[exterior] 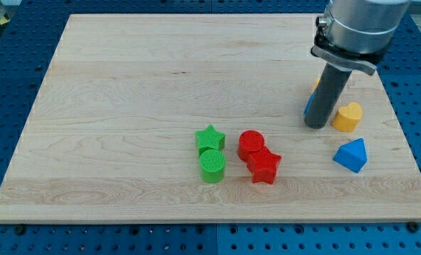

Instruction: Move blue cube along with yellow hexagon towards top right

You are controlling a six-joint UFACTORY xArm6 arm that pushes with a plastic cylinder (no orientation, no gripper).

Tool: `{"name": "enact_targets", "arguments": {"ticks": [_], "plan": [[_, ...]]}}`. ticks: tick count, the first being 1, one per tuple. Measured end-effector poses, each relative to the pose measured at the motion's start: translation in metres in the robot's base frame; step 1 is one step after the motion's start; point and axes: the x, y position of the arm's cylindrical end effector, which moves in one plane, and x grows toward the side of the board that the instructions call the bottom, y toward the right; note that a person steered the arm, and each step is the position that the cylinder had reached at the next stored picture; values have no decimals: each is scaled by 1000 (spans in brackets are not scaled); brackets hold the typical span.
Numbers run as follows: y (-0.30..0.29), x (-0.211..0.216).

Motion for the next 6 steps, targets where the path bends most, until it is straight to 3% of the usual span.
{"name": "enact_targets", "arguments": {"ticks": [3,6], "plan": [[28,-57],[63,-80]]}}
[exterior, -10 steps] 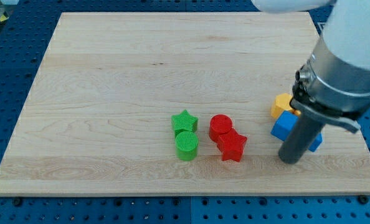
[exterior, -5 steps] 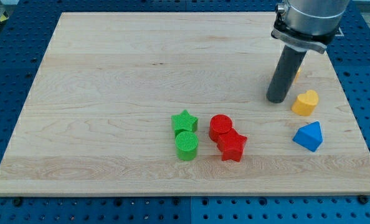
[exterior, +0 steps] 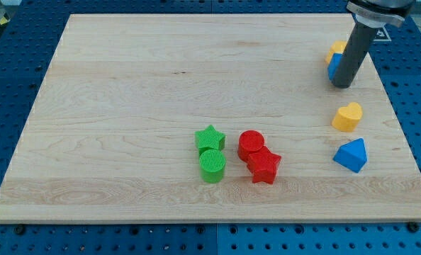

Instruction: Move blue cube along with yellow hexagon towards top right

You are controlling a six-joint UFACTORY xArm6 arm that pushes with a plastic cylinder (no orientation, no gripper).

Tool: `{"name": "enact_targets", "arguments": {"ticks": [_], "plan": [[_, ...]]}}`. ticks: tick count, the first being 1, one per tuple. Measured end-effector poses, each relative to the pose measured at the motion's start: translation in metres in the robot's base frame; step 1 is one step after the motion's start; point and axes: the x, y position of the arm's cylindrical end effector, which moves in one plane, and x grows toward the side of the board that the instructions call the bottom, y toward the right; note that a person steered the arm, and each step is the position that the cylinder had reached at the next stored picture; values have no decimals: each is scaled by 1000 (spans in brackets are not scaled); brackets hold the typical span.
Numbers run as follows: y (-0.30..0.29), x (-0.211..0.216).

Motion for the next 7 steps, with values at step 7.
{"name": "enact_targets", "arguments": {"ticks": [7], "plan": [[17,-88]]}}
